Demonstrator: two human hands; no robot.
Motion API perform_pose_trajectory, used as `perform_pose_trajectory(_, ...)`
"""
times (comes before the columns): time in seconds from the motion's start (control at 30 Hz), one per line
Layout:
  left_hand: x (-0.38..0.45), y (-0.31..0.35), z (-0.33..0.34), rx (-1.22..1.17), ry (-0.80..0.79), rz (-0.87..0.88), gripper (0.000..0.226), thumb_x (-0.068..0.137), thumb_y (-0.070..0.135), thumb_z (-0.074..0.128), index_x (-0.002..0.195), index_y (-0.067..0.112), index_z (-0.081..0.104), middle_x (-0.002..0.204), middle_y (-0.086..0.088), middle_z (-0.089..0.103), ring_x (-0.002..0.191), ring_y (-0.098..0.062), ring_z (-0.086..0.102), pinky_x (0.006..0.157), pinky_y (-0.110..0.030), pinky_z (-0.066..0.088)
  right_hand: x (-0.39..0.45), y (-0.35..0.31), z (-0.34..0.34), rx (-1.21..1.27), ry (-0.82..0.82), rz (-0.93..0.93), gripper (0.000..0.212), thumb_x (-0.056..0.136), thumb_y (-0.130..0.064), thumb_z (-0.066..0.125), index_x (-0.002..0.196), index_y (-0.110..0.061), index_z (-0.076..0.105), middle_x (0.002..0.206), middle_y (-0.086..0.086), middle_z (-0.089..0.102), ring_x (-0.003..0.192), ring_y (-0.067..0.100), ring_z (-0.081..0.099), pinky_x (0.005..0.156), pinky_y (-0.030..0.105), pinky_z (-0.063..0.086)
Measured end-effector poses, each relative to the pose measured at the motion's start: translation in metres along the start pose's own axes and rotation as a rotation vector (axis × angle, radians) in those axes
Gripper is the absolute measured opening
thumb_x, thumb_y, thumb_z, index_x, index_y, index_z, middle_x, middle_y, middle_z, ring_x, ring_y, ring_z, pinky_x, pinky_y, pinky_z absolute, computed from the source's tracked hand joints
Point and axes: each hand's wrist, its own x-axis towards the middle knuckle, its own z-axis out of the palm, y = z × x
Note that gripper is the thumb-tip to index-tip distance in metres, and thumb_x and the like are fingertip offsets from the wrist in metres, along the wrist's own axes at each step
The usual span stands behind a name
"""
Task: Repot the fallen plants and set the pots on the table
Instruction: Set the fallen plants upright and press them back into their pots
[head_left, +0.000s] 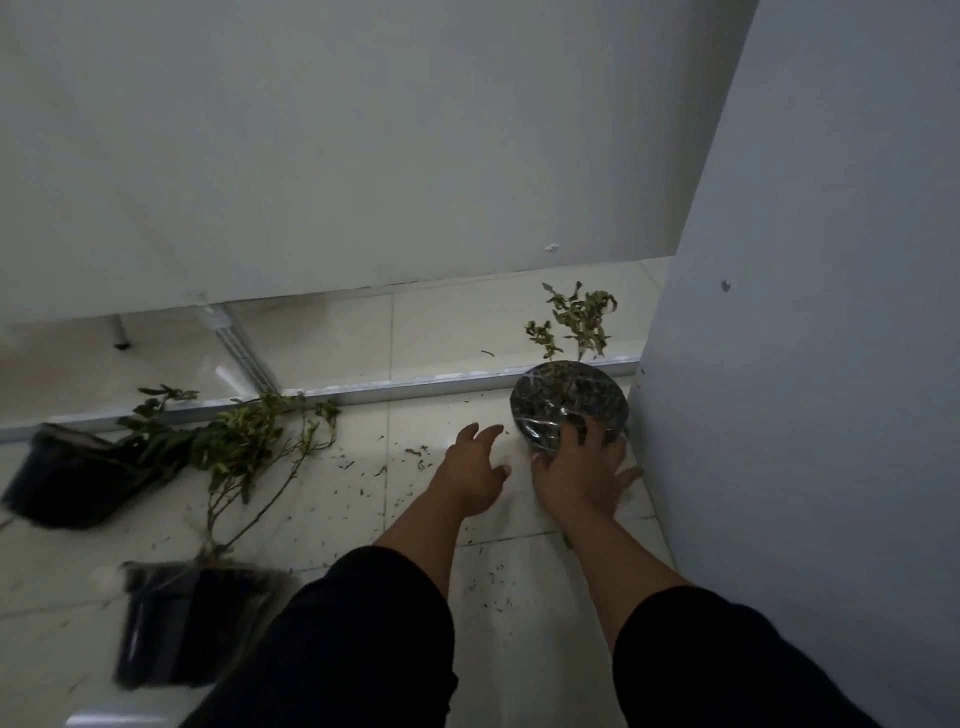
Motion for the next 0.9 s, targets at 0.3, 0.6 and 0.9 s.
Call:
perform_pose_trajectory(0.3,-0.071,-0.035,-0.045,0.078,0.228,-0.055,0.047,0.094,0.035,0.052,0.138,0.023,0.045,0.144,-0.007,0.046,0.129,-0.027,0.044,0.105,-0.043,0.041,-0.054,-0.069,0.008,-0.113,-0.106,-0.328,0.048,0.089,-0.04,0.049,0.136,-0.029,0.044,0.155,0.006,0.026,0.146,0.037,-0.002,0.111,0.069,-0.006)
perform_pose_trajectory(0.6,-0.143,-0.129,-0.066,0.217,0.484,-0.203,0.036,0.092,0.031,0.051,0.126,0.024,0.058,0.136,-0.002,0.054,0.126,-0.026,0.044,0.102,-0.041,0.041,-0.11,-0.145,0.041,0.044,-0.344,-0.449,0.044,0.091,-0.041,0.049,0.133,-0.029,0.046,0.141,0.006,0.045,0.134,0.031,0.031,0.114,0.055,0.019)
perform_pose_trajectory(0.9,-0.196,-0.218,-0.125,-0.066,0.631,-0.757,0.039,0.096,0.045,0.037,0.129,0.031,0.054,0.153,-0.011,0.027,0.139,-0.034,0.025,0.114,-0.05,0.024,-0.171,-0.215,0.103,0.307,-0.609,-0.331,0.049,0.094,-0.054,0.04,0.135,-0.028,0.048,0.142,0.011,0.047,0.128,0.032,0.046,0.106,0.042,0.039)
